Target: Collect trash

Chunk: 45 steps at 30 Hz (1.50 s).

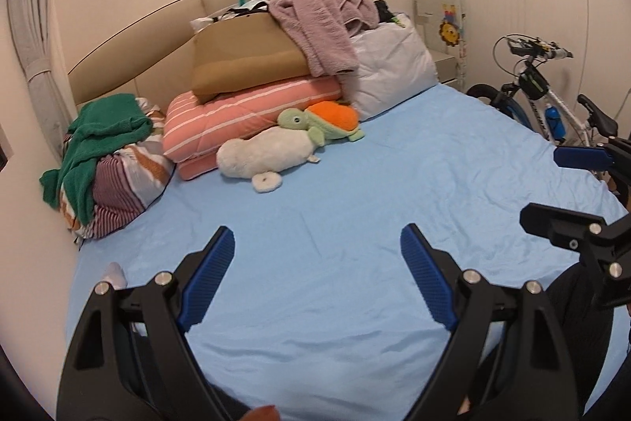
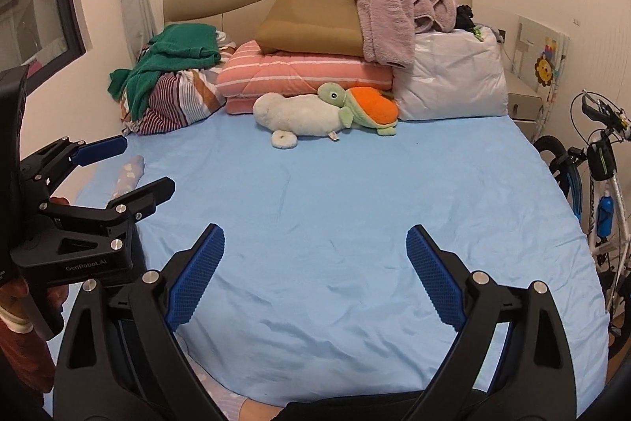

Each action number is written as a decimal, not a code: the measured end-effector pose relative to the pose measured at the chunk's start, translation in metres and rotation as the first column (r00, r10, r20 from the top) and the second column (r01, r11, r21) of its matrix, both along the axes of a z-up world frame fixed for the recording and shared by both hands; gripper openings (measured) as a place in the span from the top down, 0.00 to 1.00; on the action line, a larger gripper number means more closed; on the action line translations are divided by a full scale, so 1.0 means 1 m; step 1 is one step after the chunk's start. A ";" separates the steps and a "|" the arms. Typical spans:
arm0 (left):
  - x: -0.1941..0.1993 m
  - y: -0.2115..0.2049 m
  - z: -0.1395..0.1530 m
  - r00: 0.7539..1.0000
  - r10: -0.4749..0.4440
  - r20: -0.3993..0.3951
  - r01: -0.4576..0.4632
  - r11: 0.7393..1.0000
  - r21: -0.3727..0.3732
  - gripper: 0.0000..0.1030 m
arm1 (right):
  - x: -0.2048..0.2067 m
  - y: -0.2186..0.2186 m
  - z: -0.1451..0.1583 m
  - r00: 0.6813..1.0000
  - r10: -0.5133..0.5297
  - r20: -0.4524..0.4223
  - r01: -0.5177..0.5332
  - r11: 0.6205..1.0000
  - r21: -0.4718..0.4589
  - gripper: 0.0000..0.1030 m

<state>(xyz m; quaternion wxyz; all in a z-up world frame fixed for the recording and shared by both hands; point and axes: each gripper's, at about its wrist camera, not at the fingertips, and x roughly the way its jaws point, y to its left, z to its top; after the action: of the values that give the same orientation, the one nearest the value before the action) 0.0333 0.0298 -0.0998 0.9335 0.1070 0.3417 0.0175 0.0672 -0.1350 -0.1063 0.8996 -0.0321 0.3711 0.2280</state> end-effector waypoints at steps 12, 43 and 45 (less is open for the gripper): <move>-0.006 0.046 -0.014 0.985 0.173 -0.018 -0.172 0.985 0.022 0.16 | -0.002 0.027 -0.010 1.000 0.005 -0.006 -0.005 1.000 -0.031 0.12; 0.010 0.035 -0.016 0.997 0.070 -0.020 -0.071 0.996 -0.058 0.14 | -0.001 0.012 -0.017 0.997 -0.079 -0.012 0.079 0.997 -0.024 0.12; 0.010 0.035 -0.015 0.997 0.069 -0.020 -0.071 0.996 -0.059 0.13 | -0.002 0.012 -0.017 0.997 -0.079 -0.011 0.079 0.997 -0.024 0.12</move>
<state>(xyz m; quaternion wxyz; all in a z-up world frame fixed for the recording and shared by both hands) 0.0432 0.0644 -0.1148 0.9320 0.0671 0.3541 0.0390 0.0653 -0.1234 -0.1229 0.9052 -0.0265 0.3802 0.1882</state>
